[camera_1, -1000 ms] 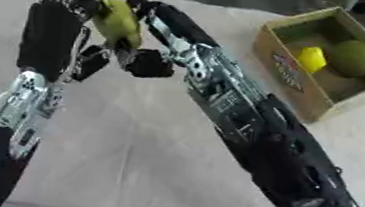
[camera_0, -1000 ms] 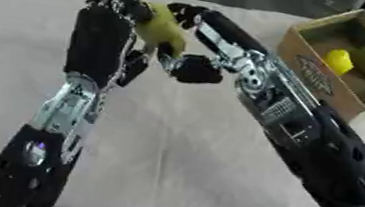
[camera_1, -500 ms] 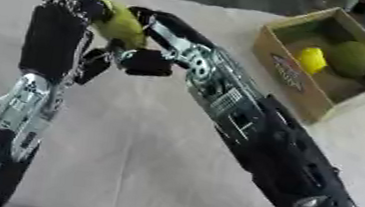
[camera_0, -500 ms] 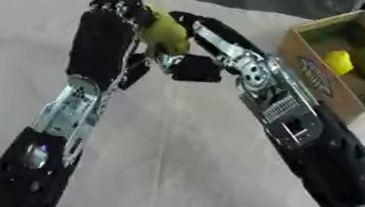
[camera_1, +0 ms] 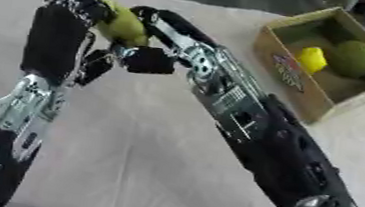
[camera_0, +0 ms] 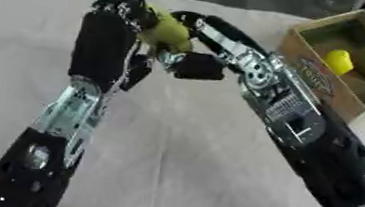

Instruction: Pick up the objects with one hand, pass them to the other hand, and then place them into the box on the other side of the table.

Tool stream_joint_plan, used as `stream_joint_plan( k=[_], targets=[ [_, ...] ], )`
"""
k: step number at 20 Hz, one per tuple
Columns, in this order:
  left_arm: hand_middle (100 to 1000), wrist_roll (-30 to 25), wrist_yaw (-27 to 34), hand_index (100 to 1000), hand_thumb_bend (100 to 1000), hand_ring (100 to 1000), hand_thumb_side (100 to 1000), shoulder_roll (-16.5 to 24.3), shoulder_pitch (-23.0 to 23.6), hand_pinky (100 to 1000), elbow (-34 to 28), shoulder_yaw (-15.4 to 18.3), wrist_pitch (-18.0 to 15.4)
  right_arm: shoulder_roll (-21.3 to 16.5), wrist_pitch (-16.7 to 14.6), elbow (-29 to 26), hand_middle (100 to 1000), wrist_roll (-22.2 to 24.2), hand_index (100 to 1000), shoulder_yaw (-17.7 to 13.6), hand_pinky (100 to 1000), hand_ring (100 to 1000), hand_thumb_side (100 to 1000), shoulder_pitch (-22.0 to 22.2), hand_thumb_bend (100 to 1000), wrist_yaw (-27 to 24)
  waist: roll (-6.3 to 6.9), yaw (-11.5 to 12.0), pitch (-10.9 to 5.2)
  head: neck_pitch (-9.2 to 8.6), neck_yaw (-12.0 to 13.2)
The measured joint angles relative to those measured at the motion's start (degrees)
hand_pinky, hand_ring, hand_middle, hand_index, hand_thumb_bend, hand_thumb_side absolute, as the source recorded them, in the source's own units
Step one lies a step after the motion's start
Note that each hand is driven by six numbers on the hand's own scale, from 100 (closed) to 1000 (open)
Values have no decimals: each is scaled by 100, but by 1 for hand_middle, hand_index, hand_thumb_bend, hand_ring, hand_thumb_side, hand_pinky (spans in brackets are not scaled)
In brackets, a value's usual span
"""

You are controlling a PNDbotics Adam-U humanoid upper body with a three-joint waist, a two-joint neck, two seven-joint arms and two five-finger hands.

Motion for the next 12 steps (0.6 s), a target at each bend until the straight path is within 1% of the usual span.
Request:
stream_joint_plan(
  k=[1,2,4,6,12],
  targets=[
    [421,12,8,473,271,474,100,0,4,451,-24,-2,-12,0,-5,0,646,-9,848,-4,1000,808,525,0,100,0,2,0,0,0,0],
    [420,24,15,474,259,473,100,0,8,449,-52,-3,-24,0,-8,0,603,-26,814,-8,1000,777,574,0,100,-4,3,0,0,0,0],
    [420,52,37,473,259,473,100,0,18,449,-86,-4,-52,0,-6,-3,594,-68,806,-9,1000,771,586,0,100,-45,4,-3,1,0,3],
    [420,89,67,473,256,474,100,1,19,449,-110,-4,-85,0,-1,-8,566,-126,783,-10,1000,753,585,0,100,-110,4,-4,1,0,3],
    [424,204,124,479,249,476,100,3,20,453,-120,-5,-188,0,8,-37,513,-321,737,-11,992,719,503,0,100,-313,4,-4,1,0,4]
  ],
)
